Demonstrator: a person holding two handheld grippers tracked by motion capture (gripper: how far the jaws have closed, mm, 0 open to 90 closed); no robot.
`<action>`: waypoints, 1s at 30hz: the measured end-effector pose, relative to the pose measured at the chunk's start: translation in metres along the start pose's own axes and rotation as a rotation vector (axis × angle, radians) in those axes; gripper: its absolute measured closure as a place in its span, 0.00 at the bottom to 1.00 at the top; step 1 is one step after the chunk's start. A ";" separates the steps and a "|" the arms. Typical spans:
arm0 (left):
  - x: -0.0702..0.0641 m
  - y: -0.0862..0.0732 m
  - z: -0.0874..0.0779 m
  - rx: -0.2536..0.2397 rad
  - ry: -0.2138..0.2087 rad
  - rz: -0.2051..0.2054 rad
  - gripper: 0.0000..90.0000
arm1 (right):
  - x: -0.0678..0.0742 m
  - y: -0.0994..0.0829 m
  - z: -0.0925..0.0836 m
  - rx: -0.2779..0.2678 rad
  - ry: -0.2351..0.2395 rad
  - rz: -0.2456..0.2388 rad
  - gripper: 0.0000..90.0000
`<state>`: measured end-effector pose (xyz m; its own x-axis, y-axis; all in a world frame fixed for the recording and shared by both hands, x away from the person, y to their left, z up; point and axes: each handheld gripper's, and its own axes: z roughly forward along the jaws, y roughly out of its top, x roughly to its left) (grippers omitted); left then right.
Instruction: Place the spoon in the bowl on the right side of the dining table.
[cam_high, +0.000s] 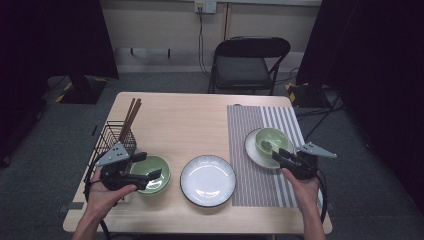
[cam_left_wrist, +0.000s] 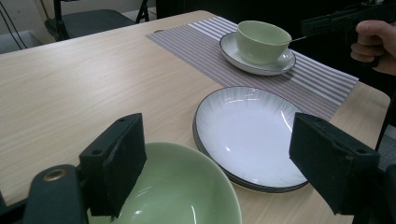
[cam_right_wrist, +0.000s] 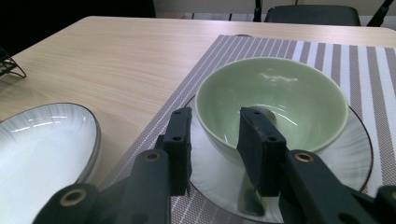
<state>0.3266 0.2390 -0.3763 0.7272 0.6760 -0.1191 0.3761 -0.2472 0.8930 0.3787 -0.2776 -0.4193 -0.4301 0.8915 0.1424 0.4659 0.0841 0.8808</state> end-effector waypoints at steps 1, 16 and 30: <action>0.000 0.000 0.000 -0.001 0.001 -0.003 0.20 | 0.000 0.001 0.001 -0.002 0.006 0.004 0.72; 0.003 -0.001 -0.004 0.002 0.011 -0.008 0.20 | 0.016 0.012 -0.007 -0.015 0.043 -0.028 0.62; 0.008 0.000 -0.013 -0.015 0.036 -0.022 0.21 | 0.046 0.030 -0.010 -0.040 0.100 -0.084 0.61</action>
<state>0.3250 0.2529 -0.3716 0.6974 0.7060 -0.1235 0.3834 -0.2219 0.8966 0.3657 -0.2383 -0.3819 -0.5426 0.8328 0.1098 0.3944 0.1372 0.9086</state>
